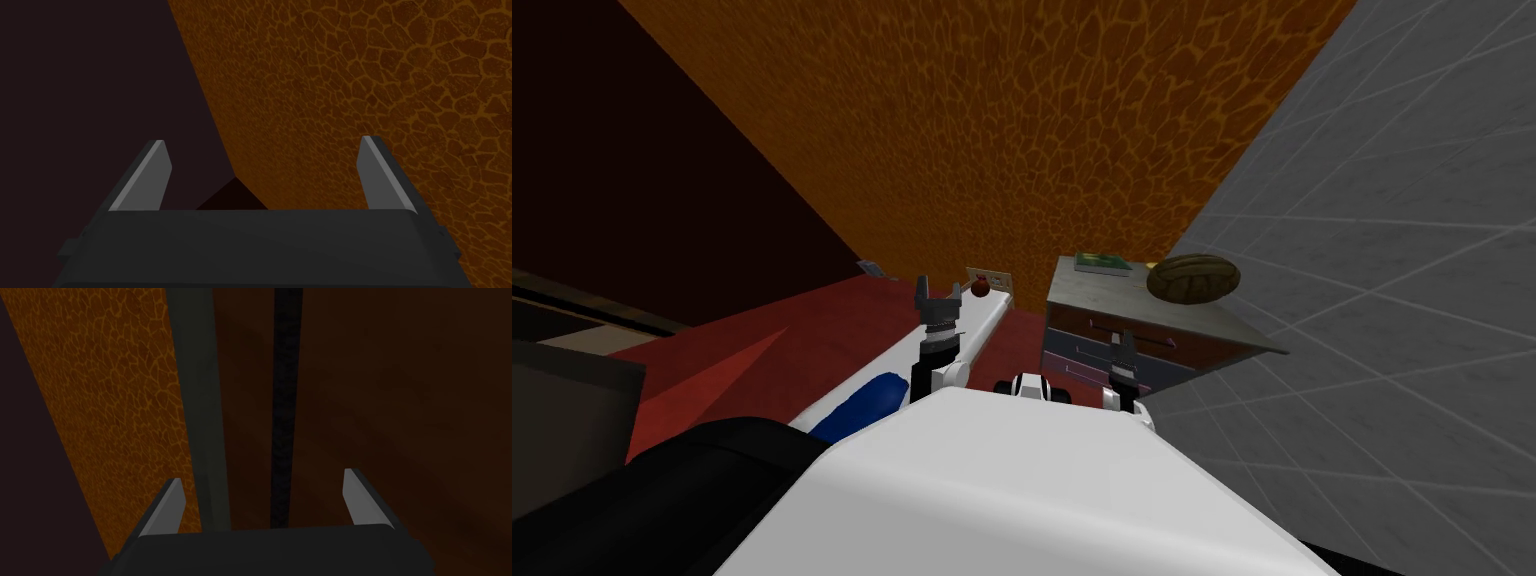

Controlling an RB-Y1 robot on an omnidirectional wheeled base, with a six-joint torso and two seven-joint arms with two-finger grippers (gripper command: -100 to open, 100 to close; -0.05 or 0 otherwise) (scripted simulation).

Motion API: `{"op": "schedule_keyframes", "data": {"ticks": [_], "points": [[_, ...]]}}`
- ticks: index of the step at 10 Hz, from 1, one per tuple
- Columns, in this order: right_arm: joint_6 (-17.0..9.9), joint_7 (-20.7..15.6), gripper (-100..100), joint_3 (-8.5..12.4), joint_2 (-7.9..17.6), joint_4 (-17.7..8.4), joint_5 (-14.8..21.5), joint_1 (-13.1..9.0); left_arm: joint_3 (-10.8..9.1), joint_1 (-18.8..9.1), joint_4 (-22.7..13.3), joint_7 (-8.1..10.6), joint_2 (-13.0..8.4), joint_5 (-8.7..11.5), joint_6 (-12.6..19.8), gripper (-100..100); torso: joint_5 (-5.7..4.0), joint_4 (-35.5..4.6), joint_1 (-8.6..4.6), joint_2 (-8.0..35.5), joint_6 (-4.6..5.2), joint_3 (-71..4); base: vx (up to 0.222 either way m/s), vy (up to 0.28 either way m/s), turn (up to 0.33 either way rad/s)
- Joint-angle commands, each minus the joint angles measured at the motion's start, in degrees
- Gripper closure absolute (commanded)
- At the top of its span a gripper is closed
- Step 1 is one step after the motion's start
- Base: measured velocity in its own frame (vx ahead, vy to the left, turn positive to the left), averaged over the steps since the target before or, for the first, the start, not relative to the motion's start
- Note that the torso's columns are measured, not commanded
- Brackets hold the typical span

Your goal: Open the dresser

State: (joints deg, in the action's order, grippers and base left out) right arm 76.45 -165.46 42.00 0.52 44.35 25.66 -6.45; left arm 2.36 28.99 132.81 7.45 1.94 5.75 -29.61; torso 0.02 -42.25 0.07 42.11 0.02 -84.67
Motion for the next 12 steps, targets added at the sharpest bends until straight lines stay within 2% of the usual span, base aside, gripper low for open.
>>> {"op": "schedule_keyframes", "data": {"ticks": [1,2,3,9,10,12], "points": [[2.33,2.77,100,-0.65,0.6,1.15,0.27,3.27,0.0,0.02,0.01,0.0,0.0,0.0,-0.01,0,0.04,0.09,0.13,-0.28,0.02,-0.18,0.14,0.074,-0.188],[2.33,2.77,100,-0.65,0.6,1.15,0.27,3.27,0.0,0.03,0.01,0.0,0.0,0.0,-0.01,0,0.35,-0.2,0.38,-0.08,0.03,-0.14,0.116,0.061,-0.077],[3.51,3.73,100,-0.88,0.96,1.13,0.35,4.43,0.0,0.02,0.01,0.0,0.0,0.0,-0.01,0,0.21,-0.17,0.33,0.17,-0.2,0.06,0.102,0.035,-0.072],[10.56,9.52,100,-2.25,3.11,0.96,0.83,11.36,0.0,0.02,0.01,0.0,0.0,0.0,-0.01,0,-0.11,0.1,0.1,-0.04,-0.21,0.01,0.113,0.058,-0.144],[9.92,8.65,100,-1.8,3.37,0.47,0.52,10.22,0.0,0.02,0.01,0.0,0.0,0.0,-0.01,0,-0.15,0.14,0.11,-0.1,-0.26,-0.02,0.052,0.026,-0.058],[8.65,11.11,100,-2.01,5.18,1.4,0.36,10.0,0.0,0.0,0.0,0.0,0.0,0.0,0.0,0,-0.05,-0.08,0.07,0.51,-0.13,0.3,-0.107,0.055,-0.036]]}}
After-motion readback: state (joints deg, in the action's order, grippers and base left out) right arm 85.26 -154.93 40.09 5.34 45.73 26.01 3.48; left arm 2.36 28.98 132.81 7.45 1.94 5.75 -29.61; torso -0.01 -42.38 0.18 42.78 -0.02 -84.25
